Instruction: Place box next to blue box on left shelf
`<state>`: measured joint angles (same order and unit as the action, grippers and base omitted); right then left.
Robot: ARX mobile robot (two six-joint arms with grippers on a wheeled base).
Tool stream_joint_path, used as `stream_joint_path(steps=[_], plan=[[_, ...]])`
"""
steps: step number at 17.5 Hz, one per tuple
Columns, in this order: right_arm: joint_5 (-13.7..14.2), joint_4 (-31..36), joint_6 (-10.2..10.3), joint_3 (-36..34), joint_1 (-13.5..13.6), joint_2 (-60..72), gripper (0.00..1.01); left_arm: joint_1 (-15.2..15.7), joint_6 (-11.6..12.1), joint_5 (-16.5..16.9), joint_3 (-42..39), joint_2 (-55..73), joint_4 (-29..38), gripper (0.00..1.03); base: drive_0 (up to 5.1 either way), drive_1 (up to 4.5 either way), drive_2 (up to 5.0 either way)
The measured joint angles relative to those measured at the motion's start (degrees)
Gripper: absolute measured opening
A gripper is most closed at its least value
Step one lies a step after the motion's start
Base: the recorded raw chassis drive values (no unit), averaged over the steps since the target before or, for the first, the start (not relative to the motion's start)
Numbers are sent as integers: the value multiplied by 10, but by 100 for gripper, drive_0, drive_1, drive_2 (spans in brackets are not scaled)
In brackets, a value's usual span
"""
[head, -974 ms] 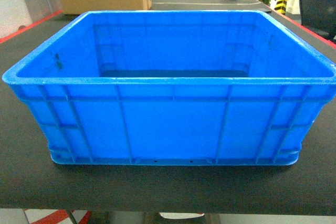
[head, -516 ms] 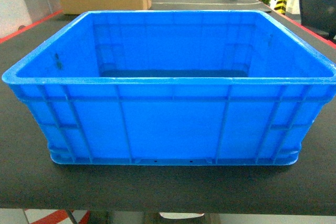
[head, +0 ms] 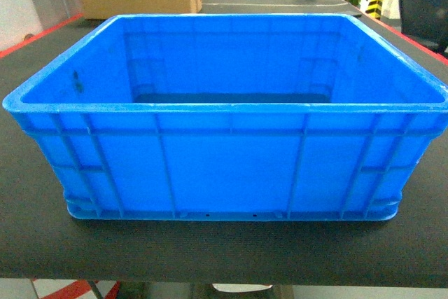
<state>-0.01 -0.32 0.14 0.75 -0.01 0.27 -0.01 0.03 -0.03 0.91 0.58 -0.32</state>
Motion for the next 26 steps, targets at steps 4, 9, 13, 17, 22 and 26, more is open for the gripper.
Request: stream_joint_path(steps=[4,9,13,17,22,26], plan=[[0,0,0,0,0,0,98,0,0,0,0,0,0,98,0,0,0],[0,0,0,0,0,0,98,0,0,0,0,0,0,98,0,0,0],[0,0,0,0,0,0,98,0,0,0,0,0,0,98,0,0,0],[0,0,0,0,0,0,98,0,0,0,0,0,0,98,0,0,0],[0,0,0,0,0,0,98,0,0,0,0,0,0,98,0,0,0],[52,-11,-1,1,19,6,98,0,0,0,0,0,0,98,0,0,0]])
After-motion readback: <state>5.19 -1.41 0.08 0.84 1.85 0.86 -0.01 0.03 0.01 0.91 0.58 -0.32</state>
